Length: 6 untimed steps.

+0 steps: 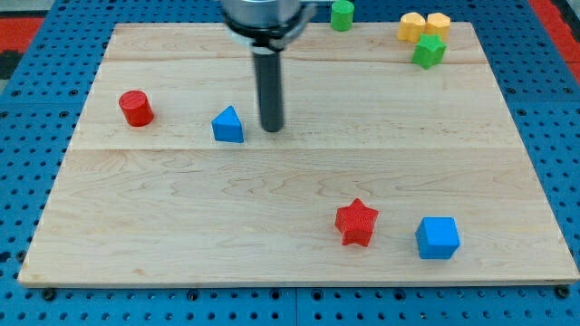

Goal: Push the blue triangle towards the red circle

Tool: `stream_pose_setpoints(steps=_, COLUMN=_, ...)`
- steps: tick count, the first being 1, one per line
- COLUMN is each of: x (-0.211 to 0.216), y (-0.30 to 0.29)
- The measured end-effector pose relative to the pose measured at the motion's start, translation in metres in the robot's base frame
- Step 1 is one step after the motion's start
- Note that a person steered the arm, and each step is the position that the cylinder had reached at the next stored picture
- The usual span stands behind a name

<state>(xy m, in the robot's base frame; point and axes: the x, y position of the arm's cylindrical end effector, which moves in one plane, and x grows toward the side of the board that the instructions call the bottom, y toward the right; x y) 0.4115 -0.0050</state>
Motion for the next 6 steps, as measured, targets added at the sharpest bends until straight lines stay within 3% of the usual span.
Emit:
stream_pose_setpoints(steps=1, x=0.02, y=-0.024)
stream_pose_setpoints(steps=2, x=0.02, y=-0.095)
stream_pose_setpoints(steps=3, x=0.019, y=-0.1)
stream_pose_setpoints(steps=5, x=0.02, y=0.015)
stream_pose_setpoints(steps=6, x=0.021, y=0.13)
